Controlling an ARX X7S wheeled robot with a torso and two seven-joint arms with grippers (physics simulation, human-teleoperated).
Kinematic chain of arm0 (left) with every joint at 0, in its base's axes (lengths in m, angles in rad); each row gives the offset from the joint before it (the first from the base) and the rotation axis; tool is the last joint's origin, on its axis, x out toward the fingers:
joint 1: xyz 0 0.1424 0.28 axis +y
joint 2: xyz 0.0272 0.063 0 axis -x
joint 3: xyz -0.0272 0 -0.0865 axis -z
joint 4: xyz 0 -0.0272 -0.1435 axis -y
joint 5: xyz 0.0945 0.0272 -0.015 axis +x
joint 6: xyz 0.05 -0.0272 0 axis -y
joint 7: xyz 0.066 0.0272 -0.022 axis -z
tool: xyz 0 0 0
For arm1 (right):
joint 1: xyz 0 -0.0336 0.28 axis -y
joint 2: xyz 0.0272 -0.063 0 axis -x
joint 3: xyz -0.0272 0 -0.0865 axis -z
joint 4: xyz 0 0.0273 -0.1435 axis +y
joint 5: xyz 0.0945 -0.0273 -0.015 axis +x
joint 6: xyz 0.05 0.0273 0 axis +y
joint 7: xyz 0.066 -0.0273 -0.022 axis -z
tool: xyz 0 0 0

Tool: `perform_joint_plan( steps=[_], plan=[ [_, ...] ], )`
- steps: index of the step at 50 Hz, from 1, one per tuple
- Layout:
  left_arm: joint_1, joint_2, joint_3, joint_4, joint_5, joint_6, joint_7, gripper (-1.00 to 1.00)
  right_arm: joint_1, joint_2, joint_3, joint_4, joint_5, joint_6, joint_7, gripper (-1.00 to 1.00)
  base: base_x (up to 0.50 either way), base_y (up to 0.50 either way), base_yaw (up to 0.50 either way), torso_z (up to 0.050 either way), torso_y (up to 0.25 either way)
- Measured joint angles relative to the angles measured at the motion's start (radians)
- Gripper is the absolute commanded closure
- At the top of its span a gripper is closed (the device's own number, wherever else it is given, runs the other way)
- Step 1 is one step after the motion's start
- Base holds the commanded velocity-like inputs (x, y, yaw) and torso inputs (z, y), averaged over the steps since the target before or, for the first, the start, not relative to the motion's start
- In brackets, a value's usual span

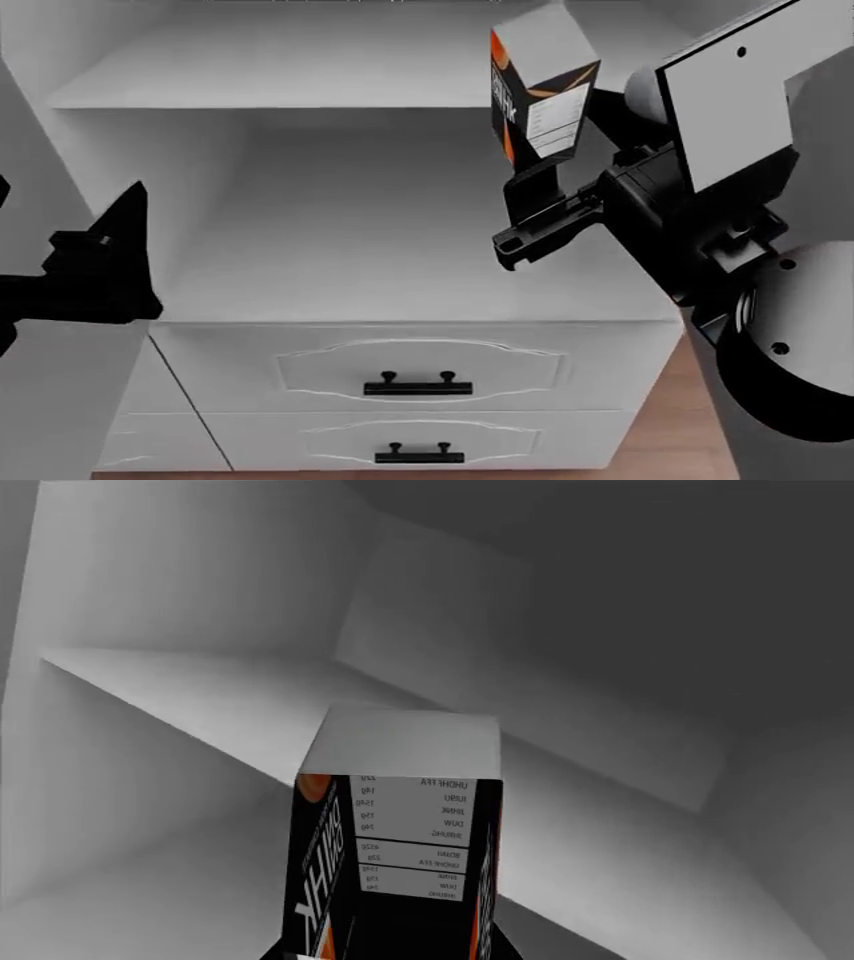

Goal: Pick the boxed drink from the counter and place it in the cabinet.

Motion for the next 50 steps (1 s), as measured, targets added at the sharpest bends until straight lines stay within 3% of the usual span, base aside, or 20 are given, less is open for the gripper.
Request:
perform_joint_plan(
  steps=[28, 35, 50],
  plan=[
    [0.011, 0.005, -0.014, -0.003, 0.005, -0.006, 0.005, -1.00, 0.008, -0.002, -0.006, -0.004, -0.003, -0.004, -0.001, 1.00, 0.41, 0.00, 0.00, 0.000, 0.001],
    [0.011, 0.005, -0.014, -0.004, 0.004, -0.007, 0.005, -1.00, 0.018, -0.006, -0.009, -0.002, 0.010, 0.003, 0.008, 1.00, 0.00, 0.00, 0.00, 0.000, 0.002],
    [-0.010, -0.001, 0.001, -0.017, 0.008, -0.009, 0.009, -1.00, 0.302, -0.054, -0.035, 0.124, 0.316, 0.108, 0.173, 1.00, 0.00, 0.00, 0.00, 0.000, 0.001]
  ],
)
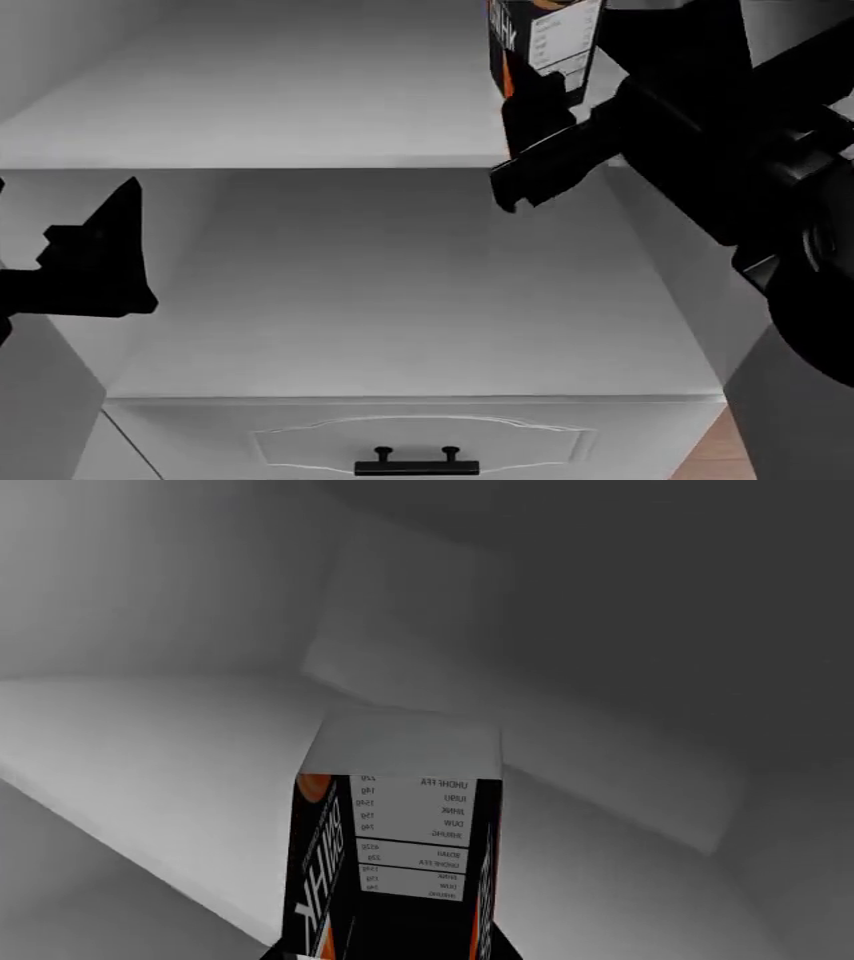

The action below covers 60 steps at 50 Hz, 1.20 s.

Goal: Pick the boxed drink from the counter and place it in the cabinet.

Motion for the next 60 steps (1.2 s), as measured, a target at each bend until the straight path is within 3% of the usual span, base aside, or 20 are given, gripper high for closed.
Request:
perform_joint_plan(
  steps=[9, 24, 41, 60],
  plan=[
    [0.004, -0.002, -0.010, 0.001, -0.004, -0.002, 0.003, -1.00, 0.193, -0.074, -0.067, 0.238, 0.007, 0.094, -0.038, 1.00, 0.00, 0.00, 0.00, 0.000, 0.001],
    [0.005, 0.001, -0.010, 0.000, 0.003, -0.006, 0.010, -1.00, 0.343, -0.210, -0.226, 0.619, -0.233, 0.118, -0.309, 1.00, 0.00, 0.00, 0.00, 0.001, 0.000],
    [-0.005, -0.003, -0.004, 0.003, -0.004, -0.006, 0.003, -1.00, 0.315, -0.327, -0.343, 0.926, -0.414, 0.011, -0.550, 1.00, 0.00, 0.00, 0.00, 0.000, 0.001],
    [-0.007, -0.001, 0.000, 0.005, -0.003, -0.009, -0.001, -1.00, 0.275, -0.483, -0.423, 1.361, -0.588, -0.233, -0.819, 1.00, 0.00, 0.00, 0.00, 0.000, 0.001]
  ],
)
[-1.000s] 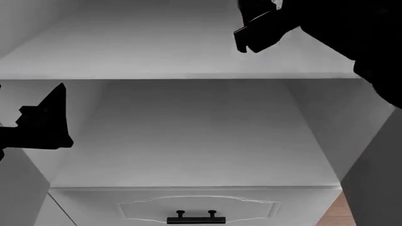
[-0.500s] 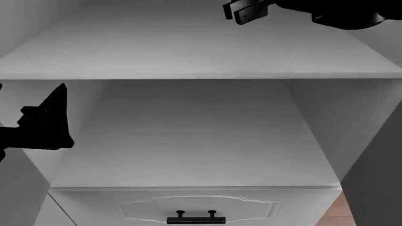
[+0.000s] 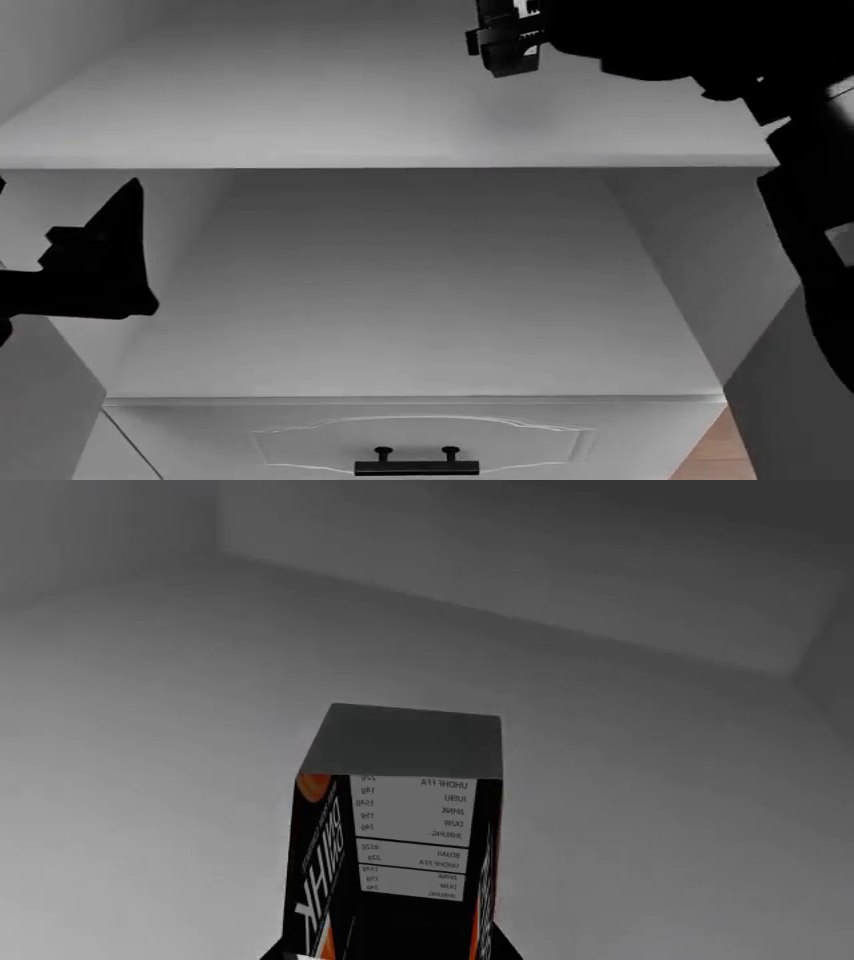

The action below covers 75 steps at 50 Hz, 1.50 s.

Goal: Pick the boxed drink from the counter and place it in the cabinet.

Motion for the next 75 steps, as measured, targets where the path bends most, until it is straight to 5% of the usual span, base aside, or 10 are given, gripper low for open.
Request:
perform_joint_plan(
  steps=[14, 31, 32, 55, 75],
  plan=[
    [0.016, -0.006, -0.028, 0.006, -0.012, -0.003, -0.006, -1.00, -0.041, -0.124, -0.018, 0.335, -0.087, -0.197, -0.174, 1.00, 0.00, 0.00, 0.00, 0.001, 0.001],
    [0.020, -0.003, -0.031, 0.004, -0.009, -0.006, -0.008, -1.00, -0.096, -0.172, 0.060, 0.461, -0.213, -0.271, -0.247, 1.00, 0.00, 0.00, 0.00, 0.000, 0.001],
    [0.020, -0.002, -0.031, 0.004, -0.009, -0.006, -0.008, -1.00, -0.098, -0.173, 0.067, 0.464, -0.222, -0.271, -0.250, -1.00, 0.00, 0.00, 0.00, 0.000, 0.000],
    [0.027, 0.006, -0.038, -0.001, 0.003, -0.011, 0.003, -1.00, -0.105, -0.184, 0.268, 0.465, -0.457, -0.253, -0.290, -1.00, 0.00, 0.00, 0.00, 0.000, 0.000],
    [-0.018, 0.006, 0.017, -0.009, 0.004, -0.008, -0.007, -1.00, -0.214, -0.007, 0.390, -0.160, -0.352, 0.064, -0.093, -1.00, 0.00, 0.00, 0.00, 0.000, 0.000]
  ],
)
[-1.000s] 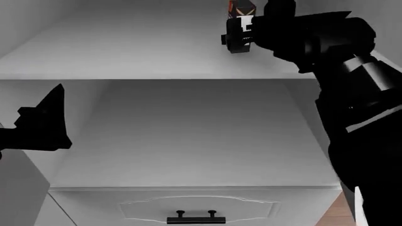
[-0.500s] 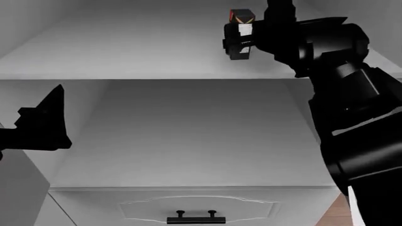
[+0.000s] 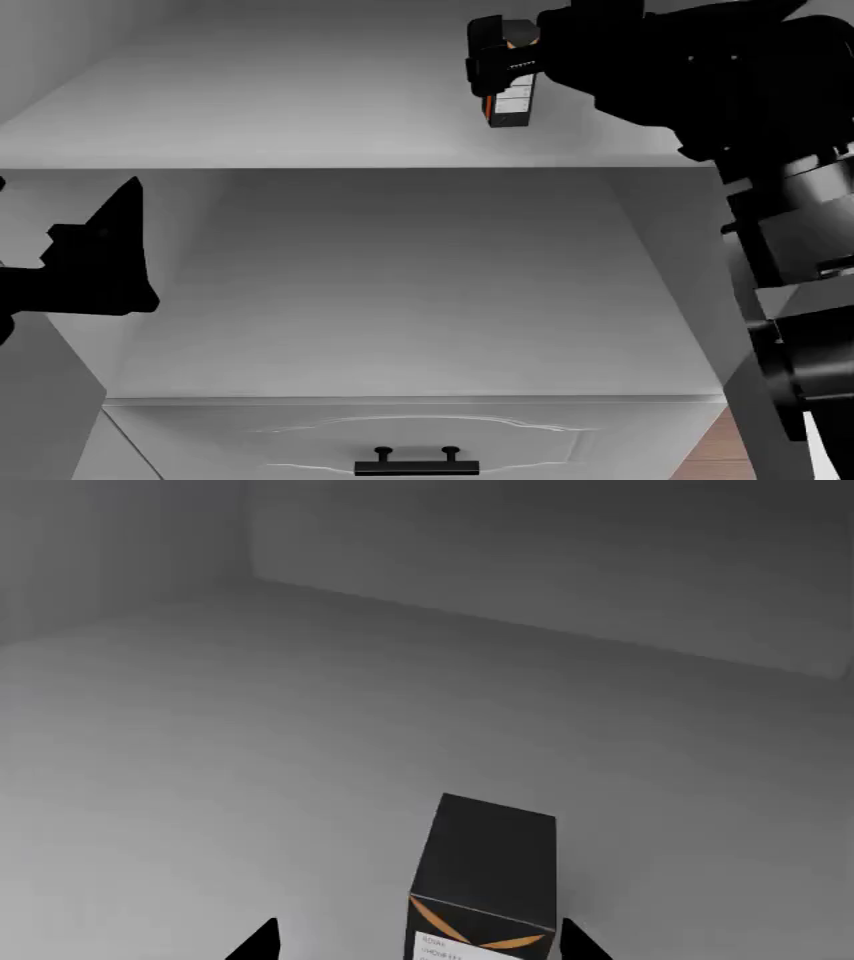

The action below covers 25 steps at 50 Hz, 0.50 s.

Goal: Pick the boxed drink from the counter and place it in the cabinet.

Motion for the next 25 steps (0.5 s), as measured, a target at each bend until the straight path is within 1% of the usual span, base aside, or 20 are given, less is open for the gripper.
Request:
perform_joint_plan(
  steps=[14, 25],
  plan=[
    [-0.006, 0.014, 0.021, -0.011, 0.022, -0.002, 0.010, -1.00, -0.108, 0.091, 0.076, -0.382, 0.110, 0.141, 0.171, -1.00, 0.00, 0.00, 0.00, 0.000, 0.000],
    [-0.014, 0.018, 0.032, -0.005, 0.020, -0.002, 0.006, -1.00, -0.216, 0.144, 0.139, -0.674, 0.210, 0.205, 0.304, -1.00, 0.00, 0.00, 0.00, 0.000, 0.000]
  ],
)
